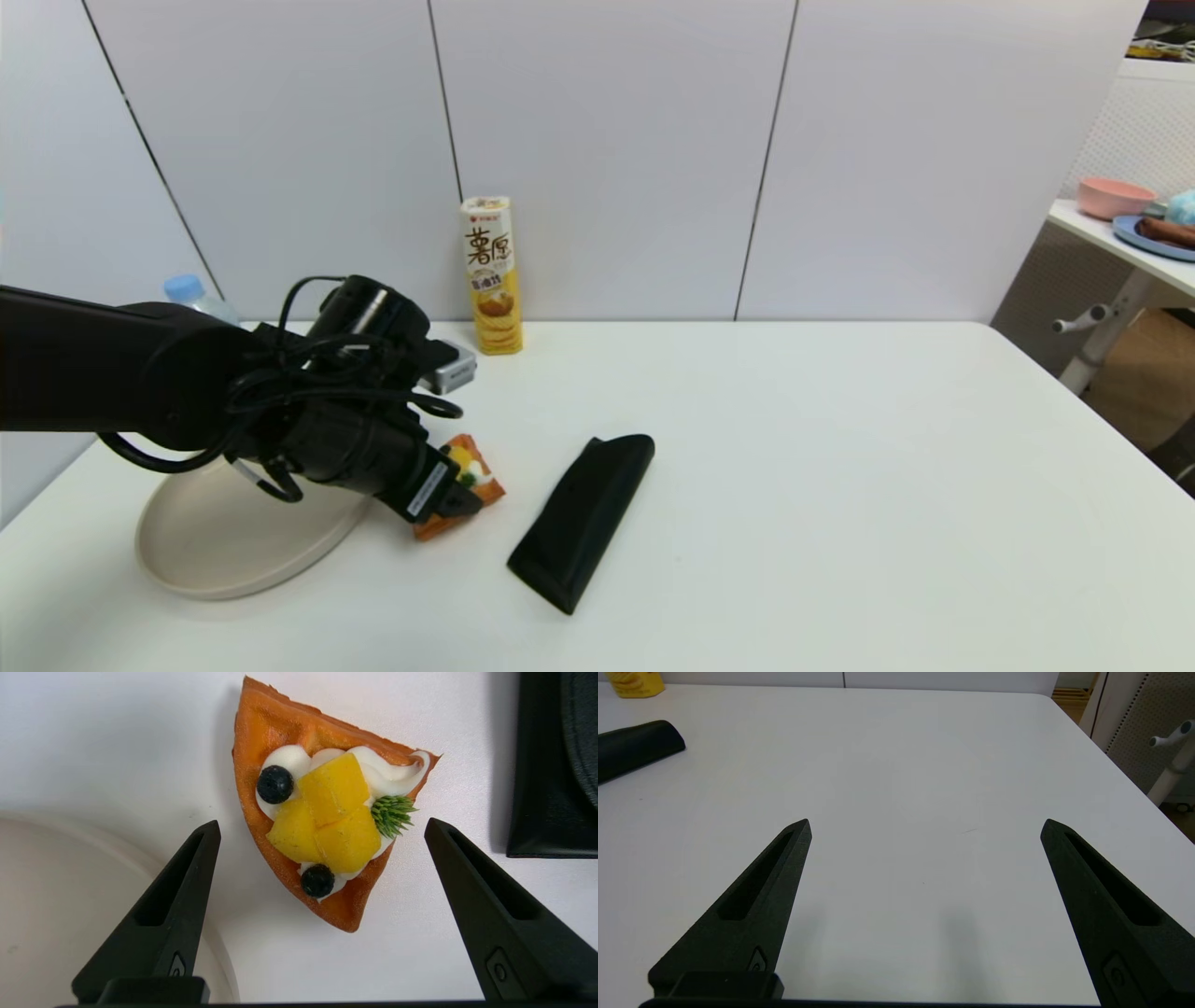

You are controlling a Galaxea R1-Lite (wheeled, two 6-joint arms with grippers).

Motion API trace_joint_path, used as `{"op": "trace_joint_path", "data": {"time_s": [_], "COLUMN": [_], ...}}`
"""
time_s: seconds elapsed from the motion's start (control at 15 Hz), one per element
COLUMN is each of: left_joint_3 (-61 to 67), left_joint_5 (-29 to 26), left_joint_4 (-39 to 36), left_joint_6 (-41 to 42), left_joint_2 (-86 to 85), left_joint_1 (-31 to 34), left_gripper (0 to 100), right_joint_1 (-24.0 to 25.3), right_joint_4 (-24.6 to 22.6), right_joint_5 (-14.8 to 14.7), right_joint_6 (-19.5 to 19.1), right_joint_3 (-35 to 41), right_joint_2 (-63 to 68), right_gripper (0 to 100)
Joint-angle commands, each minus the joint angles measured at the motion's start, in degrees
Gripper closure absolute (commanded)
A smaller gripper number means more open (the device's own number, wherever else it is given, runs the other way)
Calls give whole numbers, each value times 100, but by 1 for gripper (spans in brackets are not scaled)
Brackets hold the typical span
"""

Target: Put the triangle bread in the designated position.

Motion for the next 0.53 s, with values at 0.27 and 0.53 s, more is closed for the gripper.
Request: {"op": "trace_joint_path", "data": {"time_s": [0.27, 0.53], "left_joint_3": [-3539, -4972], "left_joint_5": [246, 826], "left_joint_4": [3084, 3611], "left_joint_6": [69, 69], "left_joint_2": [-1907, -3190], "left_joint_1": [-10, -1], "left_gripper": [0, 0], "right_joint_1": [2, 2], "right_joint_4": [-1, -1], "right_joint_5": [4, 4], "right_joint_6": [-2, -2], "right_joint_3": [9, 9], "right_joint_2": [0, 0], "right_gripper": [0, 0]}}
